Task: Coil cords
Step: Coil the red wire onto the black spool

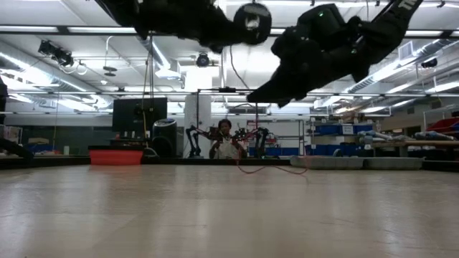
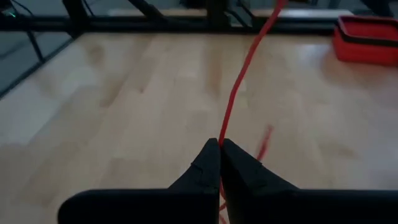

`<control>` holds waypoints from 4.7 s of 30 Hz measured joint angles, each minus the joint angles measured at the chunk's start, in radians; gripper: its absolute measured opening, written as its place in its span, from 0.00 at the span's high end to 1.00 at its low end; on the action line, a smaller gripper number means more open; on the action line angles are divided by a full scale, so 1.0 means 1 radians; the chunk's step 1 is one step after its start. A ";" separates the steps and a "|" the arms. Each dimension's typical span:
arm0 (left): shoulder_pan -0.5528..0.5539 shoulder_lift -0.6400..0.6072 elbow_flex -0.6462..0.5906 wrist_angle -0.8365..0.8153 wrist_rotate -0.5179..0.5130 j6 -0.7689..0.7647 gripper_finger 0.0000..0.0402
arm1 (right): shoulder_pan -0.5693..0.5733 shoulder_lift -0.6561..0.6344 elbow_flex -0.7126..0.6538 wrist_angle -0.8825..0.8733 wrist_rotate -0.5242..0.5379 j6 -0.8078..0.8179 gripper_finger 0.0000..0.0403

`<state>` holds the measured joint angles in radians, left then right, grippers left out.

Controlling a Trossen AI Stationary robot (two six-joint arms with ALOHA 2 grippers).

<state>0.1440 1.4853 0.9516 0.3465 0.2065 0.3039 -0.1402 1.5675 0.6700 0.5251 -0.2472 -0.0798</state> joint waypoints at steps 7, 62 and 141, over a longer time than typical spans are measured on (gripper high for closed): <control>0.006 0.000 0.000 -0.163 -0.041 -0.105 0.99 | 0.008 -0.174 -0.015 -0.259 0.100 -0.071 1.00; 0.007 -0.143 0.001 -0.548 -0.195 -0.232 0.99 | -0.052 -0.378 -0.014 -0.337 0.124 -0.396 1.00; -0.034 0.081 0.000 -0.038 0.151 -0.254 0.99 | -0.071 -0.291 0.032 -0.007 -0.090 -0.519 1.00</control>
<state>0.1101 1.5661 0.9516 0.3083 0.3572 0.0494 -0.2108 1.2766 0.7021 0.5184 -0.3377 -0.5989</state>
